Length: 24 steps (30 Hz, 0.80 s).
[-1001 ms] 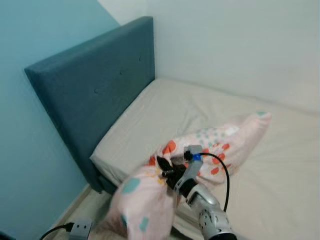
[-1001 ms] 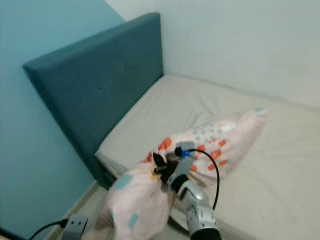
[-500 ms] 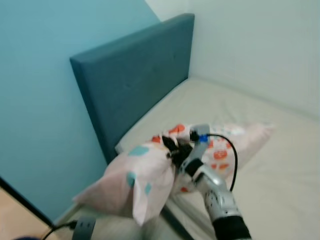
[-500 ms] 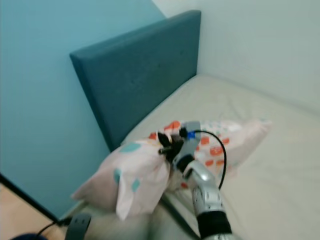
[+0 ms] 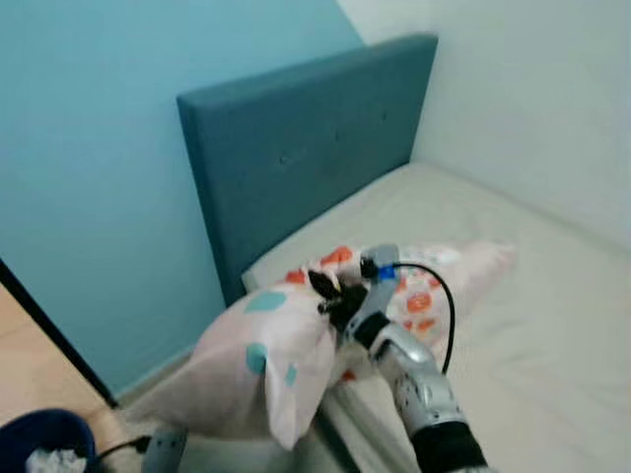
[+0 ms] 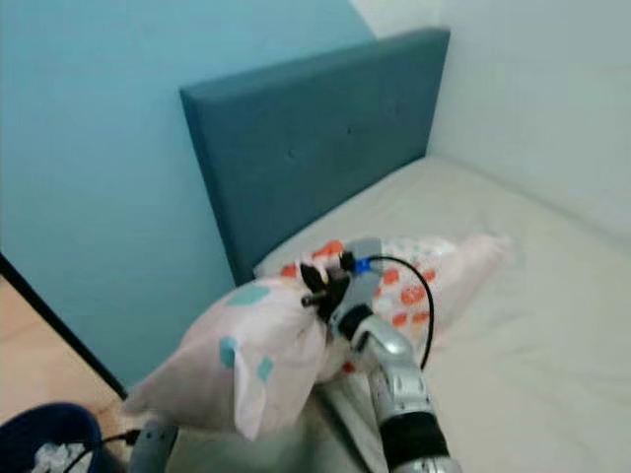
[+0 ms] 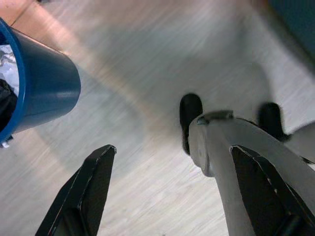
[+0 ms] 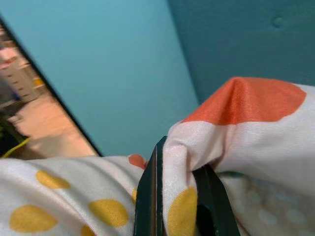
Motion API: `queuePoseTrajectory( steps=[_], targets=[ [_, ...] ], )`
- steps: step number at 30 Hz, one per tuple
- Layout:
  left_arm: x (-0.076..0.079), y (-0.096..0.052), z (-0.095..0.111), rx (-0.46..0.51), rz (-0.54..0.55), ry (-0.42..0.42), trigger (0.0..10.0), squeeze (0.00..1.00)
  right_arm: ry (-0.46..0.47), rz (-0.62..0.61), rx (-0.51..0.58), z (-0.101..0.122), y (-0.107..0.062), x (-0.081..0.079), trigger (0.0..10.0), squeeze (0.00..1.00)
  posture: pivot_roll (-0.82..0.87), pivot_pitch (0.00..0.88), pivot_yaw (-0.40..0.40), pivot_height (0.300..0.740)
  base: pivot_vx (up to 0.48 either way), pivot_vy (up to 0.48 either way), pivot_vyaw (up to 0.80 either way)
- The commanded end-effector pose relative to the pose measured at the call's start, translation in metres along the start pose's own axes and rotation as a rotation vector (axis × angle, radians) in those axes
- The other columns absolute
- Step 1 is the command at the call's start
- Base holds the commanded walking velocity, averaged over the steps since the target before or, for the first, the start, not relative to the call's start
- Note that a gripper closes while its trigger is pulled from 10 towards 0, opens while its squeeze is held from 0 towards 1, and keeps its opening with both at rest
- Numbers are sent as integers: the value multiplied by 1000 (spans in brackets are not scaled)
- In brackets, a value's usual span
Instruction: Clean up the room
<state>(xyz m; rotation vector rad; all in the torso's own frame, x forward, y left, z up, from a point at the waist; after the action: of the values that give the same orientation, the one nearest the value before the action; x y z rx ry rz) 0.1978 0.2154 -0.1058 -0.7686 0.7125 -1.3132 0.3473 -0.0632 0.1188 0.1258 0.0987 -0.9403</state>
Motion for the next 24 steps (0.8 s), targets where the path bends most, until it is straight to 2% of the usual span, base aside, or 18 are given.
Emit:
queuePoseTrajectory(
  steps=[1,3,6,13,15,24],
  targets=[
    [0,-1,-7,-23,-2,-6,10000,0,-26,9,58,15,2,-1,10000,0,-23,70,-5,735,0,-334,800],
    [1,-1,-6,-22,-2,-7,10000,0,-23,0,57,15,2,0,10000,0,-23,71,-5,735,0,-334,800],
    [1,-1,-7,-22,-1,-9,10000,0,-13,-30,52,14,3,3,10000,0,-24,73,-5,735,0,-333,0],
    [-3,-1,-7,-17,34,-32,10000,0,-38,1,35,12,2,1,10000,0,-26,75,-6,735,0,0,0],
    [-3,-1,-6,-13,33,-39,10000,0,-80,30,32,12,1,-3,10000,0,-26,75,-7,735,0,0,788],
    [-1,0,-3,-2,31,-48,10000,0,-74,38,30,11,0,-6,10000,0,-29,74,-8,735,0,0,788]
  ],
)
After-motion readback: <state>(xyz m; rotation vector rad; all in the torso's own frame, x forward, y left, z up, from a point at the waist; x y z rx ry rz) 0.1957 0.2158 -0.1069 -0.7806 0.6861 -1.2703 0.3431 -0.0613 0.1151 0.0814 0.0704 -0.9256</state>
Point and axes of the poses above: a point about 5 cm out from each wrist's last joint towards the gripper, its own y axis pointing out of the wrist towards the gripper, its own z axis along the axis of the wrist's last joint, x = y × z, the point moved 3 cm from there along y, pointing out of the wrist towards the gripper, and after that the axes turned 9 degrees about -y, right-handed, at the moved point
